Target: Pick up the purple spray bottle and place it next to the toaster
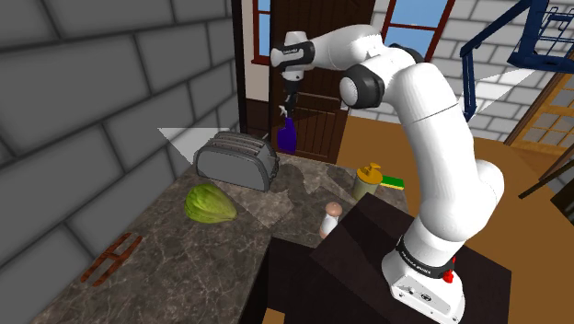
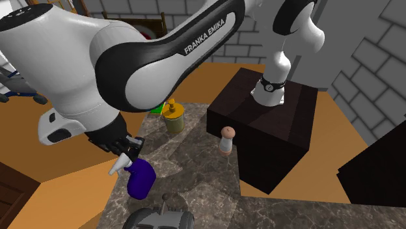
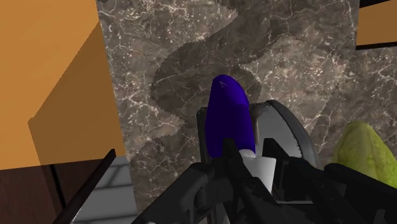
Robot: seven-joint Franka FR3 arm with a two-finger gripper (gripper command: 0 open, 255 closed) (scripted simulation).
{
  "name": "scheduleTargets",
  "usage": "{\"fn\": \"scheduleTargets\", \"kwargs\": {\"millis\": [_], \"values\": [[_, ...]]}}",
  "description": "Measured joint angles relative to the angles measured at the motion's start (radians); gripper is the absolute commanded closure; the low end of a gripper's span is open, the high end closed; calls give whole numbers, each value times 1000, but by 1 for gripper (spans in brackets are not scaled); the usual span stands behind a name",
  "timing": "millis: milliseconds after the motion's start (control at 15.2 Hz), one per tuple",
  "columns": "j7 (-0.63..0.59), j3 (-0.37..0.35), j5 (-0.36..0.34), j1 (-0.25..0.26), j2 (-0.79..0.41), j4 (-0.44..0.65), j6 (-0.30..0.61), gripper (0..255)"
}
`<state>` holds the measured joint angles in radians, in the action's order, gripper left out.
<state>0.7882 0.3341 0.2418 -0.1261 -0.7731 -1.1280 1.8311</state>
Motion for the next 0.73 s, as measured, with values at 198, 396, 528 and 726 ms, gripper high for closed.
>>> {"fn": "scheduleTargets", "kwargs": {"millis": [198,396,528,726], "values": [[2,-3,4,1,-15,-18,33,255],[5,-5,7,4,-23,-46,68,255],[7,-8,11,3,-38,-48,84,255],[10,-11,15,3,-51,-64,113,255]]}}
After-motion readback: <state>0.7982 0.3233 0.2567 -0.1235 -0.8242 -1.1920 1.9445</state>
